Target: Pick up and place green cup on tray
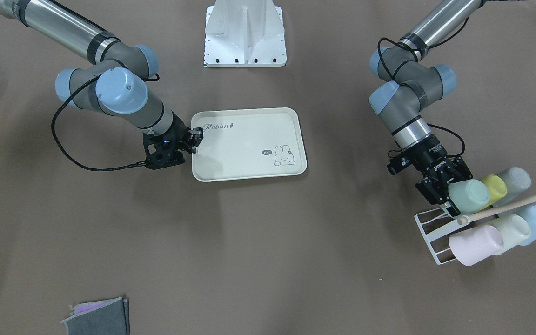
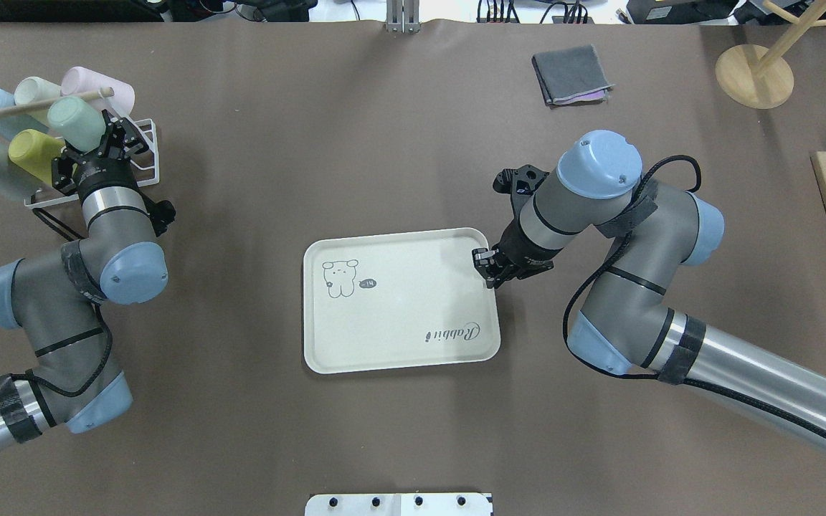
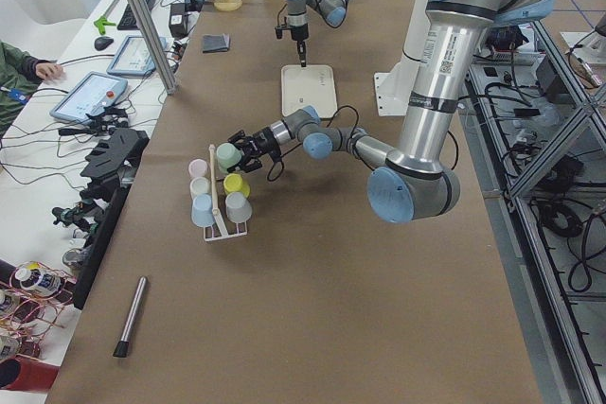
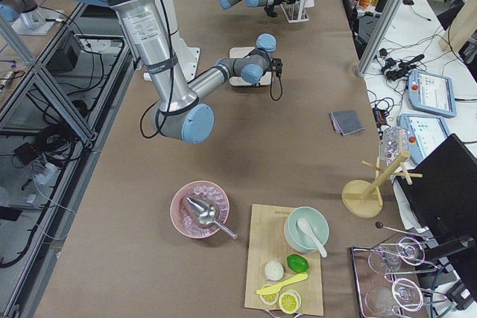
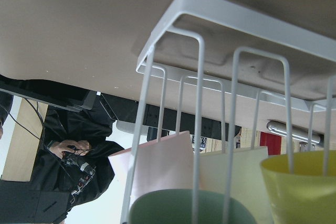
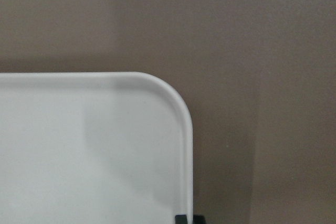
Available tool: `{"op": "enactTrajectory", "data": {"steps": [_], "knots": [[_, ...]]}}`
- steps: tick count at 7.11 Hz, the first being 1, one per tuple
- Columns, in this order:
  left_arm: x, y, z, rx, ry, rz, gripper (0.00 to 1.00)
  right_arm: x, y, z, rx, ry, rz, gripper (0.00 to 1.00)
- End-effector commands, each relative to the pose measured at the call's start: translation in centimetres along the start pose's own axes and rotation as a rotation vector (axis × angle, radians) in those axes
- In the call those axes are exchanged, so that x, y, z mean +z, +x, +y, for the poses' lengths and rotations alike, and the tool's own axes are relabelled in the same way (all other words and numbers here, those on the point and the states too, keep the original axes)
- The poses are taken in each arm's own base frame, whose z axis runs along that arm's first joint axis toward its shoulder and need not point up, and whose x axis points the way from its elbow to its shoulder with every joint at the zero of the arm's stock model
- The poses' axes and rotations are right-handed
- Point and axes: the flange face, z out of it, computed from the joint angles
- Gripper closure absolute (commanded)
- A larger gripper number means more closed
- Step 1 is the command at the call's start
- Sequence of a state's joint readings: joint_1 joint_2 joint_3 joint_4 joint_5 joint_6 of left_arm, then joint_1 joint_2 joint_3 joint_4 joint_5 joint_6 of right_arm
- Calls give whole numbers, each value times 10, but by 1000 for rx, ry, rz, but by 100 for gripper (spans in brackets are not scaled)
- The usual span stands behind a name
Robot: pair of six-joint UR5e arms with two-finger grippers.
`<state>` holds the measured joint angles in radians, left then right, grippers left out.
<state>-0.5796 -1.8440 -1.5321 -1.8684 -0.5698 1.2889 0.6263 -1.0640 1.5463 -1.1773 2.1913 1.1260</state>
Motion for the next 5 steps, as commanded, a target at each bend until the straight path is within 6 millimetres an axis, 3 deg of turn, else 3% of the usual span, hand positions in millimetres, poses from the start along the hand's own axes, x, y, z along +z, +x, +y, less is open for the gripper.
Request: {"op": "enactTrajectory", "data": {"steps": [1, 3, 4, 5], "knots": [[-1, 1, 4, 49, -23, -7, 42, 2, 1, 1, 27, 6, 7, 100], [-6, 11, 15, 67, -22, -12, 42, 3, 1, 1, 28, 9, 9, 100], [-11, 6, 22, 76, -19, -22, 42, 3, 2, 1, 31, 9, 10, 100], [-15, 2, 27, 66, -17, -30, 42, 4, 4, 2, 32, 6, 12, 94]]}}
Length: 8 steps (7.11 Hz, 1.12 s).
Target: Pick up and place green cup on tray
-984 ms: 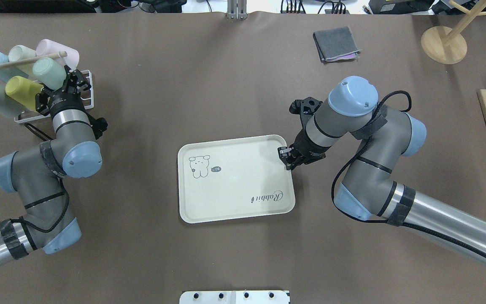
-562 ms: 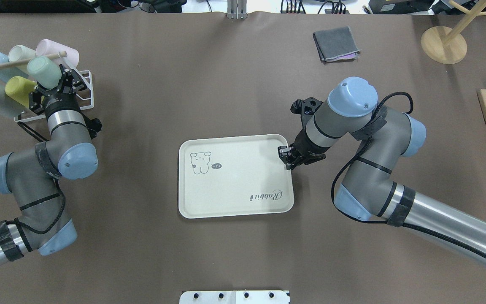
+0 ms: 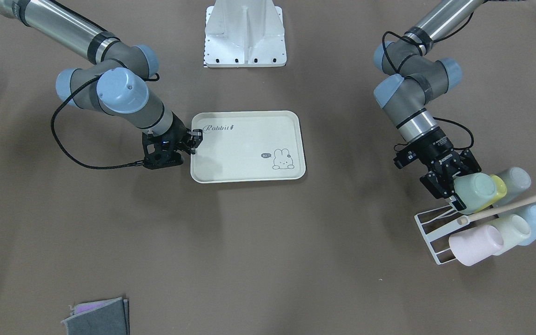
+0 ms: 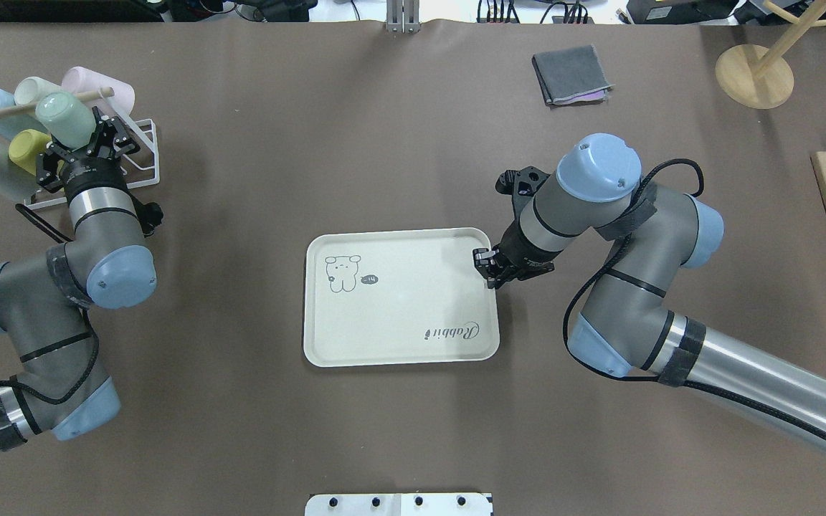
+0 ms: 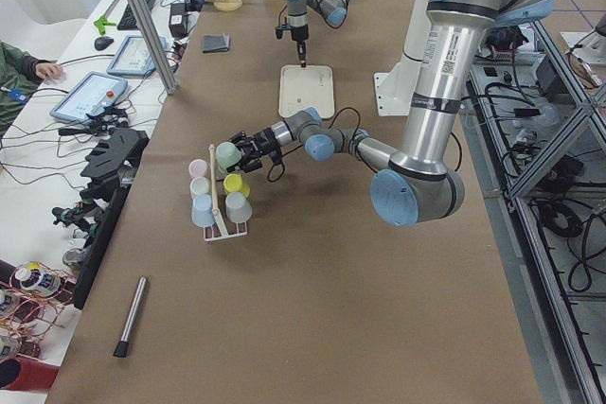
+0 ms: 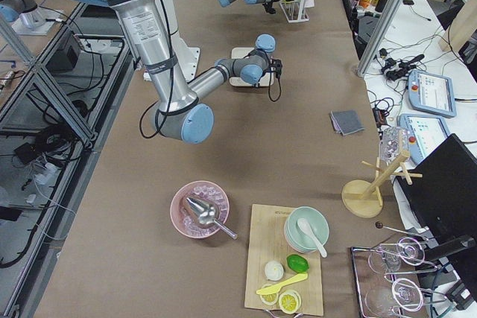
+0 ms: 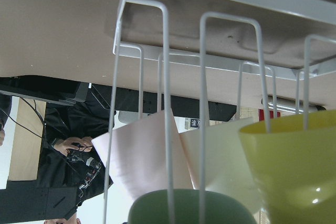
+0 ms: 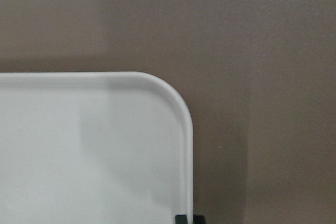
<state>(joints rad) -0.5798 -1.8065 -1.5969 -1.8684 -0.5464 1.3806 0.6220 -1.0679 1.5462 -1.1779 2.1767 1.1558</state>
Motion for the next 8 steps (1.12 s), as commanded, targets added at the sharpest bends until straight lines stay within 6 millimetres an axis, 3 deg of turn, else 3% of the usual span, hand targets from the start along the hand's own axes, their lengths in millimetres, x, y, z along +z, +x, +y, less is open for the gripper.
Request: {"op": "enactTrajectory", "data": {"steps": [1, 2, 4, 6, 8], "knots": [[-7, -5, 10, -7, 2, -14, 42, 1, 3, 0, 4, -1, 3, 88], [-9, -6, 14, -11, 1, -17, 42, 1, 3, 0, 4, -1, 3, 66], [-24, -18, 36, 14, 8, -47, 42, -3, 1, 1, 9, 3, -4, 31], [-33, -28, 49, -17, 11, -66, 42, -17, 9, -11, 19, 22, -9, 31], [-43, -41, 64, -52, 18, -87, 42, -43, 43, -20, 46, 51, 0, 31]]}}
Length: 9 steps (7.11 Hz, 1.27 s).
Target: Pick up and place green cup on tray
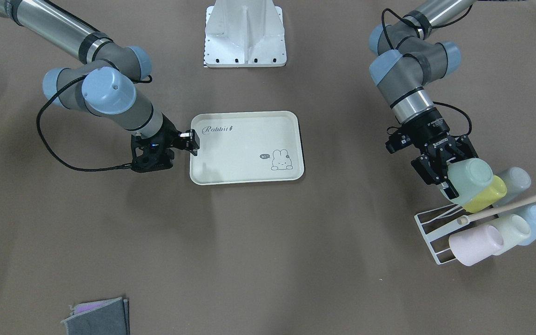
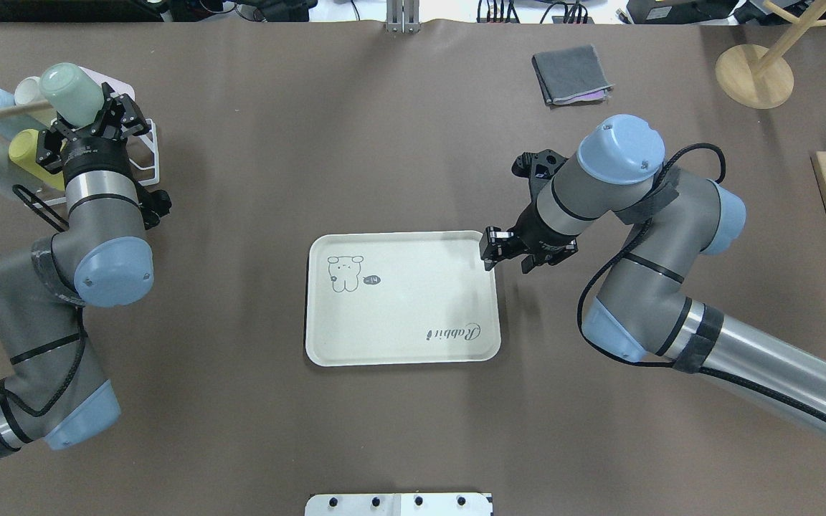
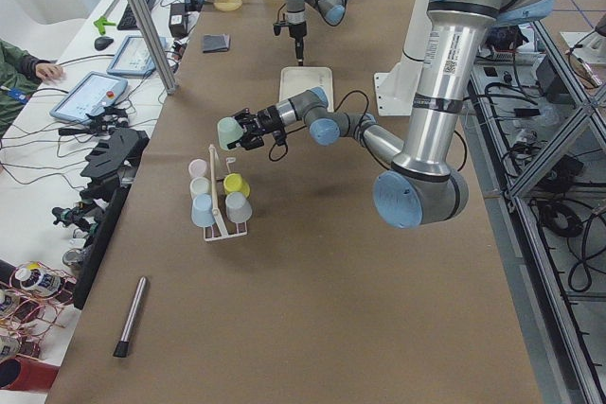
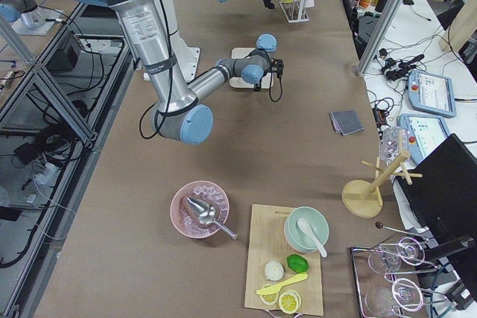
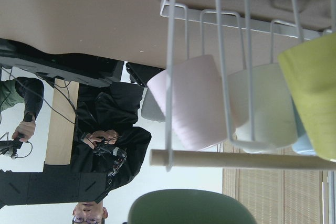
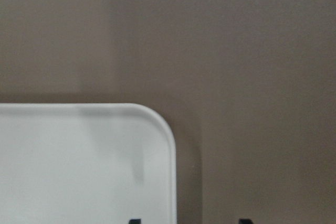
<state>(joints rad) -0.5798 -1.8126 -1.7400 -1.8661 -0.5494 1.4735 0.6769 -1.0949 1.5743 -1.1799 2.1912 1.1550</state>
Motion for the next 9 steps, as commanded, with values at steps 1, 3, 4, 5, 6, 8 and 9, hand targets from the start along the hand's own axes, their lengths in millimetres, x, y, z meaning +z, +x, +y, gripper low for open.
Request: {"op": "enactTrajectory", "data": {"steps": [1, 3, 4, 5, 6, 8, 9], "knots": [[-11, -13, 16, -39, 11, -24, 43, -28, 39, -14, 24, 38, 17, 30], [-19, -19, 27, -75, 16, -41, 45, -57, 97, -28, -10, 75, 52, 26], [-23, -23, 31, -90, 22, -50, 45, -78, 121, -25, 5, 73, 99, 23], [-25, -30, 31, -103, 46, -55, 45, -109, 131, -25, 26, 57, 175, 21], [-28, -41, 36, -122, 54, -65, 45, -139, 159, -31, -41, 26, 240, 20], [-31, -36, 37, -245, 108, -65, 51, -172, 242, -13, -55, 19, 291, 19], [-34, -34, 33, -312, 187, -87, 53, -199, 295, -9, -35, 29, 302, 16]]}}
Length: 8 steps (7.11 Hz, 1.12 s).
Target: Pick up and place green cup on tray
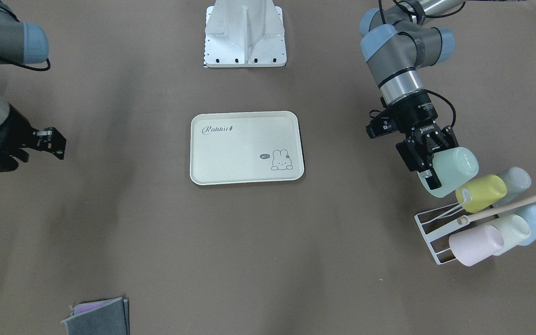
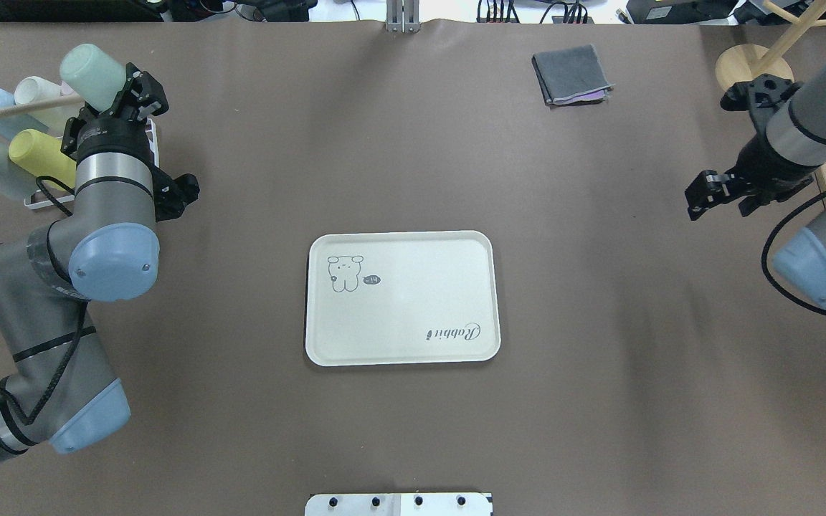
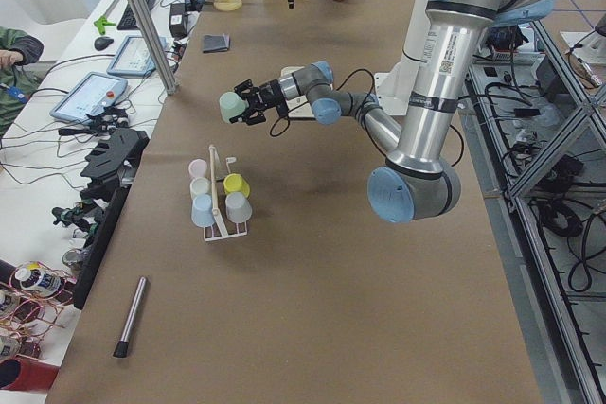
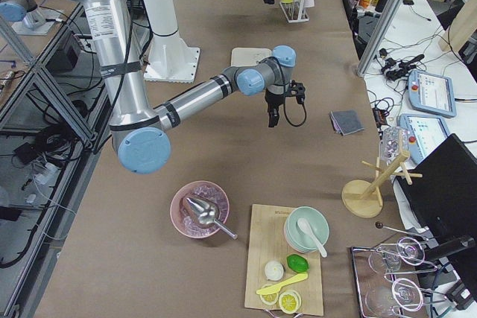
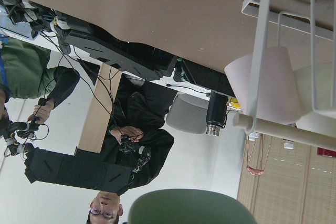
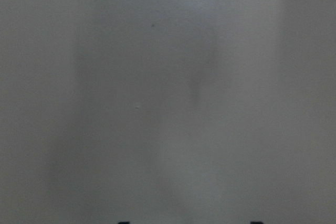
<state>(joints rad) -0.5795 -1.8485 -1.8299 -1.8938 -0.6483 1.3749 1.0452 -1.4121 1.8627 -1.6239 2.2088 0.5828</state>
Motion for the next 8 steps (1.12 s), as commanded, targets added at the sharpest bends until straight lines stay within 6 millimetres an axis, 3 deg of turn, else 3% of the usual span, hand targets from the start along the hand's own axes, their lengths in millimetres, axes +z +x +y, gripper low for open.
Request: {"op": "enactTrajectory", "data": {"steps": [1, 3, 4, 5, 6, 8], "knots": [[-9, -2, 0, -165, 119, -70, 55, -18, 127, 20, 10, -12, 8, 16], [-11, -2, -1, -286, 174, -91, 58, -19, 249, 54, -27, -31, 23, 10], [-12, -4, -5, -357, 206, -80, 61, -22, 290, 83, 21, -28, 14, 10], [-21, -19, 1, -414, 246, -96, 61, -35, 313, 97, 47, 0, 11, 5], [-30, -28, 4, -495, 301, -95, 61, -26, 333, 117, 59, -19, 7, 3], [-45, -43, 5, -652, 417, -131, 61, -26, 345, 128, 39, -13, 7, 0]]}}
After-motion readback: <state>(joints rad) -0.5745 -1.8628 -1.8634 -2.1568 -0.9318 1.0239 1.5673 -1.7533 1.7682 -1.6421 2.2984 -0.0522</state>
